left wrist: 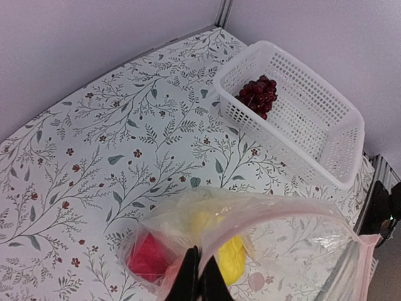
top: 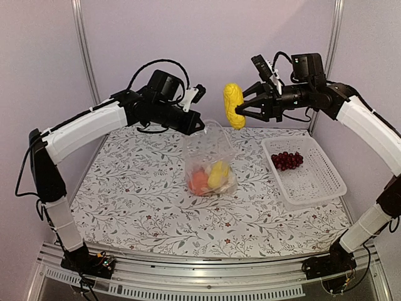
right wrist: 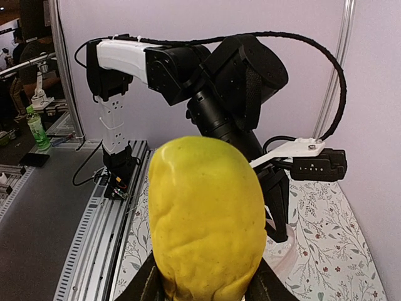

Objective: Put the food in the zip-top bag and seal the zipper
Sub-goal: Place the fake fruit in the zipper food storage bag.

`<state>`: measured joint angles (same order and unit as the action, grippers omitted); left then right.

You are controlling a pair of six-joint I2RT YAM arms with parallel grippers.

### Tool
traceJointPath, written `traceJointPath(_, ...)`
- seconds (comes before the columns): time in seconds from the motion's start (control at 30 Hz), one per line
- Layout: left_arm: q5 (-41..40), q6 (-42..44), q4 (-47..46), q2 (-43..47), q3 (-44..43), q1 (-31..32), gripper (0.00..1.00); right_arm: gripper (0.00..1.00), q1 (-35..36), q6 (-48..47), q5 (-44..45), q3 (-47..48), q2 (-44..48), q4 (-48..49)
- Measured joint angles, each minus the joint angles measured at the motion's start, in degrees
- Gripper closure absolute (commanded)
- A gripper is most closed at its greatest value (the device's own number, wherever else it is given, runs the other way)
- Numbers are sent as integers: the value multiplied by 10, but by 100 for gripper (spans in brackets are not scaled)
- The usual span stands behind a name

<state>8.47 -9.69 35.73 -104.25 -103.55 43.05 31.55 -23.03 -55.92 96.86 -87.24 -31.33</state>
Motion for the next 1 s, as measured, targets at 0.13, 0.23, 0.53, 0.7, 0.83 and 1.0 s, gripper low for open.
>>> traceJointPath(0.13, 0, -4, -1, 6, 0, 0, 99, 71, 13, 26, -11, 0, -19, 47)
traceJointPath(0.23, 1, -8, -3, 8, 0, -1, 98, 71, 22, 34, -12, 0, -35, 65)
traceJointPath(0.53, 0, -18, -3, 16, 6, -11, 98, 64, 61, 24, 7, 0, -67, 75)
traceJointPath(0.7, 0, -20, -3, 16, 13, -12, 98, 64, 89, 7, 64, 0, -76, 76)
traceJointPath(0.83, 0, -21, -3, 17, 14, -12, 98, 63, 98, 5, 108, 0, -85, 82)
traceJointPath(1.0, 0, -21, -3, 24, 16, -14, 98, 48, 99, -1, 142, -5, -90, 83)
